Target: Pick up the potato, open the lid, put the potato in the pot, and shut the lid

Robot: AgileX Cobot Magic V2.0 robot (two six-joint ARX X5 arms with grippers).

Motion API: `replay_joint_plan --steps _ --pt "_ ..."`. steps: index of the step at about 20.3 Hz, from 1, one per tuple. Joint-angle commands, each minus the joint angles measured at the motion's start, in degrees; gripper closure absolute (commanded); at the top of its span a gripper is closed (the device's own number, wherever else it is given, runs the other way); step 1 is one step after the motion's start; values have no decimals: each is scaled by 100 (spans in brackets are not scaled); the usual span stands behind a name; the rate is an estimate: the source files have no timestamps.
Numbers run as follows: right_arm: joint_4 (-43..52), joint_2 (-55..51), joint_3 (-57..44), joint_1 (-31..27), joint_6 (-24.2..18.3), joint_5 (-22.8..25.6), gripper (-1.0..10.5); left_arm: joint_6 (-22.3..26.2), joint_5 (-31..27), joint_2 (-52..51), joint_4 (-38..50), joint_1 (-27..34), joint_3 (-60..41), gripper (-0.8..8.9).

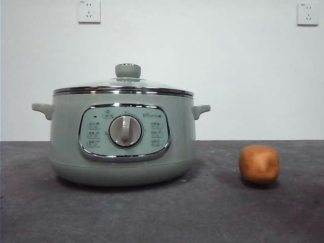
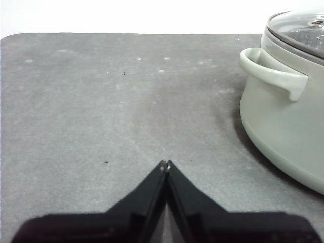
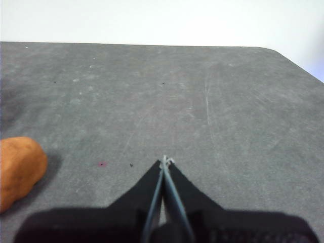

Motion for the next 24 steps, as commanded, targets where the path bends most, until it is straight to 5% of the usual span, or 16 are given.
replay_joint_plan --steps 1,5,20,24 --pt "26 -11 -50 0 68 -44 946 -7 -11 -2 39 -11 -57 816" --pt "24 -11 -50 0 127 -74 946 -4 -13 -2 46 -11 -57 816" --pt "105 -11 -44 2 1768 -109 938 -22 -7 -2 155 -11 -57 815" --pt "96 -9 92 4 1853 -367 734 -31 -9 -2 203 -11 -20 813"
